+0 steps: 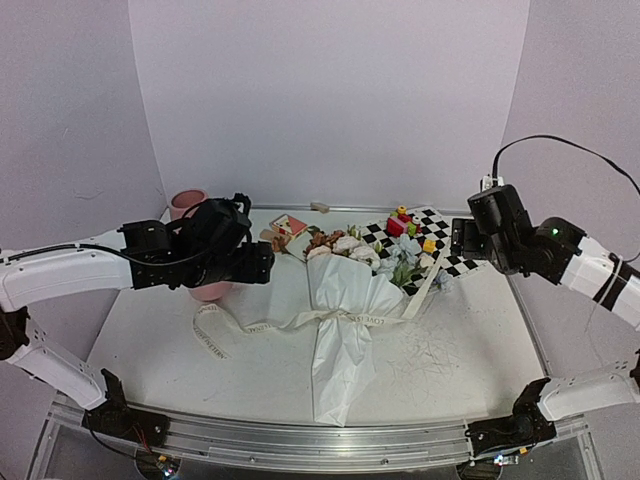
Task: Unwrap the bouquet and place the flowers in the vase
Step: Untie the ribbon from the wrapping paper.
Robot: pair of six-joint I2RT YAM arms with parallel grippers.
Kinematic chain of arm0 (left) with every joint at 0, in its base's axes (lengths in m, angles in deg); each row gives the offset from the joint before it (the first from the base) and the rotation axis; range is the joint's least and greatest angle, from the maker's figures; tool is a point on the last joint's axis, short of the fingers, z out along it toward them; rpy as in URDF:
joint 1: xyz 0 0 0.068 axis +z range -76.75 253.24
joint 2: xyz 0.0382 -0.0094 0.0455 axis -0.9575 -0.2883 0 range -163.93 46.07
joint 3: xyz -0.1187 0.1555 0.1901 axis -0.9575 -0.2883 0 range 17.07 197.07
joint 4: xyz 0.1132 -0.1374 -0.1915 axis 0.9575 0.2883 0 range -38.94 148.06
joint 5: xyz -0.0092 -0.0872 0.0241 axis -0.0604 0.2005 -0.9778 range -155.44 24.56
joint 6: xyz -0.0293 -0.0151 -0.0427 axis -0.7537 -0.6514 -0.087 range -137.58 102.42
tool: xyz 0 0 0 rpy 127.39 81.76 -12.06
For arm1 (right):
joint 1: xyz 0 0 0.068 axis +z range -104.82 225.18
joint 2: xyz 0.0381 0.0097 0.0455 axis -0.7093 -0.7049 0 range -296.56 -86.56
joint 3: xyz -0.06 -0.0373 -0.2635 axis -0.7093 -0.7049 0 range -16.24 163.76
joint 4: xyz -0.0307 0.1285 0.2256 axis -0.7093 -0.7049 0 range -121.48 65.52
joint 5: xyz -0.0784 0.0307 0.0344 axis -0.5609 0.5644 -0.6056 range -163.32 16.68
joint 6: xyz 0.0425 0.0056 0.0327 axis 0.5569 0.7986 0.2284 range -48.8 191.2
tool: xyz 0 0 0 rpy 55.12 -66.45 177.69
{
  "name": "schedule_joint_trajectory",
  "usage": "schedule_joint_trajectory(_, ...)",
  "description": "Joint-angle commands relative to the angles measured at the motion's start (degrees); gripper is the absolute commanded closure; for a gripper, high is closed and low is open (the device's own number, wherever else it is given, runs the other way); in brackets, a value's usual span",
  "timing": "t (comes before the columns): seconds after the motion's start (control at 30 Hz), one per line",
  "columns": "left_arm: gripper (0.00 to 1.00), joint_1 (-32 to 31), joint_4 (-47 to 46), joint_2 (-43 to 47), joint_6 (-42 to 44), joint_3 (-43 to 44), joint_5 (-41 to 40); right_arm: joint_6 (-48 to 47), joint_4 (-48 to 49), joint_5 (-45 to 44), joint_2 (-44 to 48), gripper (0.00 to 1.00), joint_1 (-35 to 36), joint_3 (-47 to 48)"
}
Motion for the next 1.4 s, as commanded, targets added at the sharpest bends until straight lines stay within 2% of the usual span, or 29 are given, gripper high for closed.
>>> schedule_joint_trajectory(0.0, 0.21, -0.1, -4.9, -2.2, 2.8, 3.3, 5.0, 1.0, -5.9, 13.2, -4.6, 0.03, -12.0, 1.9)
schedule_joint_trajectory(0.07, 0.21, 0.0, -4.9, -2.9, 2.8, 3.4, 5.3, 2.0, -6.1, 19.1, -4.6, 0.02, -16.4, 1.3)
schedule_joint_trajectory(0.13, 0.21, -0.1, -5.0, -2.9, 2.7, 3.1, 5.1, 2.7, -6.1, 20.1, -3.7, 0.02, -17.9, 0.8)
schedule_joint_trajectory(0.27, 0.21, -0.1, -4.9, -2.6, 2.6, 2.4, 4.4, 3.0, -6.4, 18.1, -2.8, 0.02, -18.9, 1.3)
schedule_joint_trajectory(0.4, 0.21, -0.1, -5.0, -2.2, 2.7, 2.1, 4.1, 3.9, -7.5, 15.3, -1.9, 0.02, -23.0, 1.3)
schedule_joint_trajectory(0.53, 0.21, -0.1, -5.0, -1.5, 2.5, 1.4, 3.4, 4.5, -7.5, 16.8, 0.2, 0.02, -28.2, 1.4)
schedule_joint_trajectory(0.7, 0.21, -0.1, -5.0, -0.4, 2.3, 0.6, 2.8, 4.6, -7.5, 16.0, 2.2, 0.02, -31.0, 3.3)
schedule_joint_trajectory(0.9, 0.20, -0.1, -5.0, 0.5, 2.4, 0.0, 2.3, 4.7, -7.5, 10.0, 5.7, 0.02, -31.9, 6.7)
schedule_joint_trajectory(1.03, 0.20, -0.1, -5.0, 0.7, 2.5, 0.1, 2.2, 3.7, -7.6, 9.5, 6.4, 0.02, -31.9, 8.9)
schedule_joint_trajectory(1.13, 0.20, -0.1, -5.1, 0.5, 2.6, 0.2, 2.3, 1.0, -6.6, 18.9, 5.8, 0.02, -32.0, 9.2)
schedule_joint_trajectory(1.2, 0.20, -0.1, -5.1, 0.0, 2.7, 0.5, 3.0, -3.0, -4.4, 32.2, 4.5, 0.03, -32.0, 8.8)
schedule_joint_trajectory(1.37, 0.20, -0.1, -5.7, -2.3, 3.3, 1.6, 5.4, -7.4, 0.0, 68.8, 0.0, 0.14, -31.9, 7.4)
